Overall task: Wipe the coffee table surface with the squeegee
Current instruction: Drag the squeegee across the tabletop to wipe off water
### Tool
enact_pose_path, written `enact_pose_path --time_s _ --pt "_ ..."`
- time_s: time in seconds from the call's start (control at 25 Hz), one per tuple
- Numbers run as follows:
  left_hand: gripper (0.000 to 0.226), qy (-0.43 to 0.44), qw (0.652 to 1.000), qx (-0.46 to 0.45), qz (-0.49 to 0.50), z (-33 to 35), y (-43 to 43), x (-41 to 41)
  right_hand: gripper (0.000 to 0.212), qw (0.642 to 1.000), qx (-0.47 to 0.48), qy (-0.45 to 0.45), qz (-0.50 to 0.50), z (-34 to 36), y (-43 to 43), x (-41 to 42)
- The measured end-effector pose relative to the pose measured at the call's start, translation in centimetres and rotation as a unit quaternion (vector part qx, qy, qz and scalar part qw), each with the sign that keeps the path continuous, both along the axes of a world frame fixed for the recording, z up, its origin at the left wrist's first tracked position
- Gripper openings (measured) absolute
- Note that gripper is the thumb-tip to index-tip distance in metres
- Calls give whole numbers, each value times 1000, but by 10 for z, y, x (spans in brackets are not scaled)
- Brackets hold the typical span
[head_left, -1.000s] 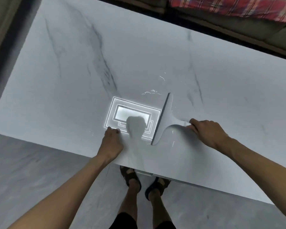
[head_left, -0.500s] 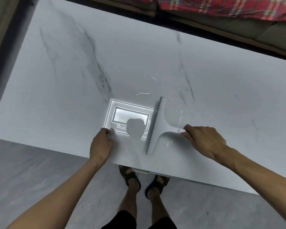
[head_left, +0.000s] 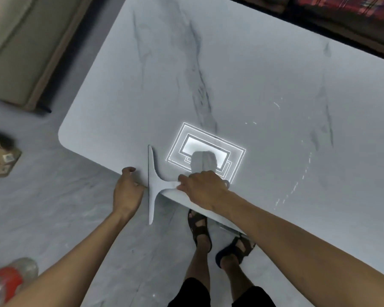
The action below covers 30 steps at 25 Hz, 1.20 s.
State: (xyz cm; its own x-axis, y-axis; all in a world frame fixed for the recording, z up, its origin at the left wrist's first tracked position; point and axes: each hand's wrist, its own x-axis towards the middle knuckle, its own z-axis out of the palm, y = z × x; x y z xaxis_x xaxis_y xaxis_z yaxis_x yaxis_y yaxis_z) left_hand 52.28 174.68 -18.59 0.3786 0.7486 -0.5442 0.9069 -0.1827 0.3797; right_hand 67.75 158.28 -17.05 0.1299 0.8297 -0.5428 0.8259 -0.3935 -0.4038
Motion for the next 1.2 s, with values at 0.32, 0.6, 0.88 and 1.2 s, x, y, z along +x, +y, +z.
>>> enact_pose_path --time_s 0.32,0.6,0.88,1.2 --pt "62 1 987 -80 -139 -3 -58 43 32 995 4 -26 -95 -6 -125 44" --pt "56 43 953 -120 -276 1 -157 101 38 981 -65 -86 -160 17 -317 88" --pt "56 105 925 -162 -327 5 -235 127 39 972 -107 -114 -178 39 -423 116" --pt "35 13 972 -125 -199 45 -247 171 40 972 -43 -125 -196 70 -413 171"
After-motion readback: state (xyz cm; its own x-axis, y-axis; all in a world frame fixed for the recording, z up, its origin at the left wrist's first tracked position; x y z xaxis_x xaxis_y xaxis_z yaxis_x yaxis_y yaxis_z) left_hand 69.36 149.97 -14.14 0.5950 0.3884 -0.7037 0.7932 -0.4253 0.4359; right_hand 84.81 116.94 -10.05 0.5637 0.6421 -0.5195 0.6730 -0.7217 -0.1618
